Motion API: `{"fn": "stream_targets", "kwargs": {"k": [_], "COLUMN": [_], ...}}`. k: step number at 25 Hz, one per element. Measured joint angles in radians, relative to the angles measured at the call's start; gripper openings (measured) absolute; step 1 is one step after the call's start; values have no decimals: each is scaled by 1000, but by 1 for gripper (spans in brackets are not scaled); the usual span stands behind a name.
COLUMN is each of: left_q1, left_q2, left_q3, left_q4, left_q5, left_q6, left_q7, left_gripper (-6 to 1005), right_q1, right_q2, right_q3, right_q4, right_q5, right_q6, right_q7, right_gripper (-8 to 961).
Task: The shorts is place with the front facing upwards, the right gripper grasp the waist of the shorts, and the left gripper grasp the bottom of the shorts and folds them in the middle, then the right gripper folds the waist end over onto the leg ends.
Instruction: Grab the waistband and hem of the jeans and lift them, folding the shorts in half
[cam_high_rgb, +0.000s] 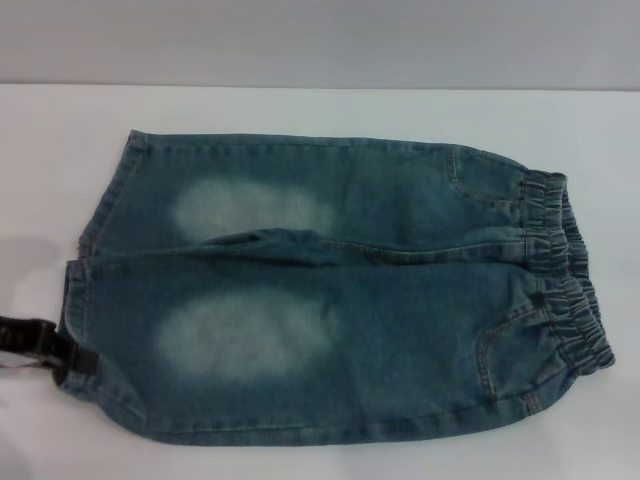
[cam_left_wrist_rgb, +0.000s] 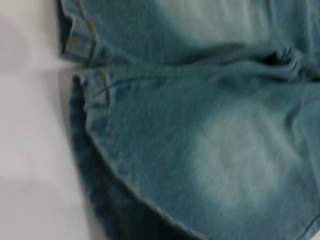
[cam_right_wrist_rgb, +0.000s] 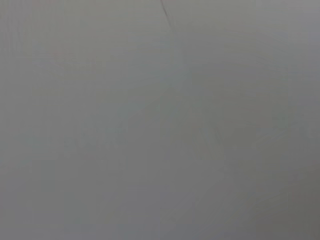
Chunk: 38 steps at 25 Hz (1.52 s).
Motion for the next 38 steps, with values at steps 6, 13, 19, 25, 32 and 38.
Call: {"fn": "stream_targets", "kwargs": {"k": [6,13,19,25,32,38], "left_q1": [-21,-32,-36,-39,-45,-53], "left_q2": [-10,-21,-18,-19,-37,-63], "left_q3": [-93,-116,-119,-119,-112,-99], "left_q4": [-22,-24,-24,-17,-23,-17], "left_q5": [-7,-120,-182,-192,-193,-185], "left_q6": [5,24,27,12,-20,-41], "left_q7": [10,11,12,19,45,75], "left_gripper": [23,27,30,33,37,40], "right_q1": [-18,0,54,126,151,146], "right_q2": [-80,-199,-275,-290,-189,-123], "right_q3": [-135,-389,-513,-527,-625,-625], "right_q4": [-84,-323,-459,-556,-740,-828], "right_q5": [-210,-556,-791,-1040,-1395,-1574], "right_q6": [11,-100,-332,-493,-549,-503], "right_q7": [400,947,1113,1208,1228,1239], "right_gripper": [516,515,515,515,515,516]}}
